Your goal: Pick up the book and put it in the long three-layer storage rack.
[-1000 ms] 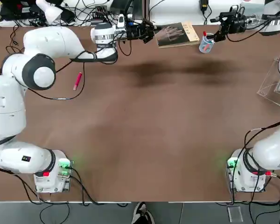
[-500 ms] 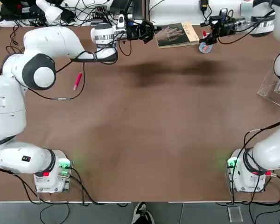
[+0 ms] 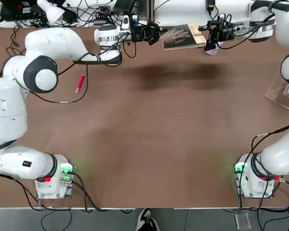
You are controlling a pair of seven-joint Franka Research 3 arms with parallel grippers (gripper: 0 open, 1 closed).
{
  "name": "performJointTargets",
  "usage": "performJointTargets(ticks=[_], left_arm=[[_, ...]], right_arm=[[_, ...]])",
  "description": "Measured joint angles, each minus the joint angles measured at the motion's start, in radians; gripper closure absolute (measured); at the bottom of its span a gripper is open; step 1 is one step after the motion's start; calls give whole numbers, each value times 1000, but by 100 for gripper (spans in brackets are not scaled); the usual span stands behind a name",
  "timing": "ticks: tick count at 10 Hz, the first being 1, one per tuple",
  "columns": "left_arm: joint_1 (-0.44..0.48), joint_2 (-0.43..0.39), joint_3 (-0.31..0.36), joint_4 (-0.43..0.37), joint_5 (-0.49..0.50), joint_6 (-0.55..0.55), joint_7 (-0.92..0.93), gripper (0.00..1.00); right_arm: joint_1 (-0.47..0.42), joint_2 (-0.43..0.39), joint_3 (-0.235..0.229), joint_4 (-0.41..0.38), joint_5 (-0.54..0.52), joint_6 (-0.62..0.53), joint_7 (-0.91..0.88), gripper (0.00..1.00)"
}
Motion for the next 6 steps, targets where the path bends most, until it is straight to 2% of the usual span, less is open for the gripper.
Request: performJointTargets(ticks=[6], left_arm=[[0, 0, 3, 2, 0, 0, 0, 98]], right_arm=[[-1, -30, 61, -29, 13, 41, 1, 0]])
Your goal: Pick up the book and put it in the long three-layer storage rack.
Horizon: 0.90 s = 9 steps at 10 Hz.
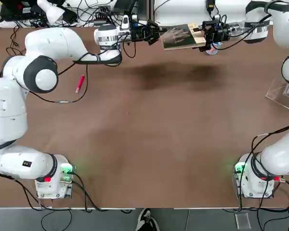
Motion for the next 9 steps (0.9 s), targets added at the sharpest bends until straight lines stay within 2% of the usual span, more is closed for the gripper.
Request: performJointTargets(ticks=[9], left_arm=[[-1, 1, 0, 0, 0, 0, 0, 98]], right_arm=[[1, -23, 1, -13, -4, 41, -76, 0]])
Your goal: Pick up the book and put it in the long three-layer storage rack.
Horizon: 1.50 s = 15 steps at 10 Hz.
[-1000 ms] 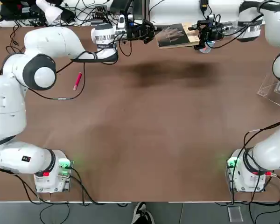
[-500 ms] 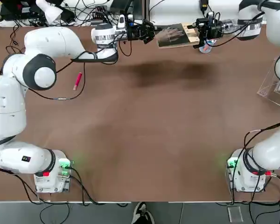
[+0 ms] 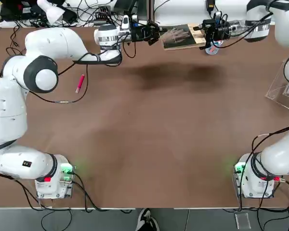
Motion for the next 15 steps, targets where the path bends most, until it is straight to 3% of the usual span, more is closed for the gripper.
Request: performJointTargets(ticks=[4, 7, 8, 13, 15], left_arm=[[0, 1, 5, 0, 0, 0, 0, 98], [1, 1, 12, 0, 0, 0, 0, 98], [3, 1, 13, 0, 0, 0, 0, 98], [4, 1, 14, 2, 0, 0, 0, 98], [3, 1, 14, 2, 0, 0, 0, 98]], right_arm=[[2, 0, 17, -23, -1, 33, -1, 1], [1, 0, 31, -33, -1, 39, 1, 8], [2, 0, 37, -38, 0, 39, 6, 23], [0, -6, 43, -43, 0, 39, 101, 77], [0, -15, 42, -44, 0, 37, 137, 82]])
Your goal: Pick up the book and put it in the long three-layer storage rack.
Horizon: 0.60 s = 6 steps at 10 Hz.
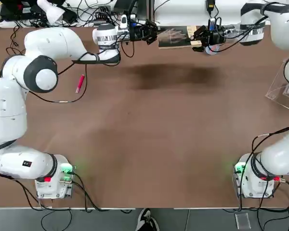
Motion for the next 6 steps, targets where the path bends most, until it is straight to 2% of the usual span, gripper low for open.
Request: performJointTargets(ticks=[3, 4, 6], left_arm=[[-7, 0, -6, 5, 0, 0, -1, 95], [-9, 0, -7, 8, -1, 0, -2, 86], [-11, 0, -7, 11, -1, 0, -6, 62]], right_arm=[[1, -31, -30, 3, -4, -17, 85, 82], [2, -45, -56, 5, -22, -21, 108, 82], [0, -69, -124, 10, -91, -41, 137, 82]])
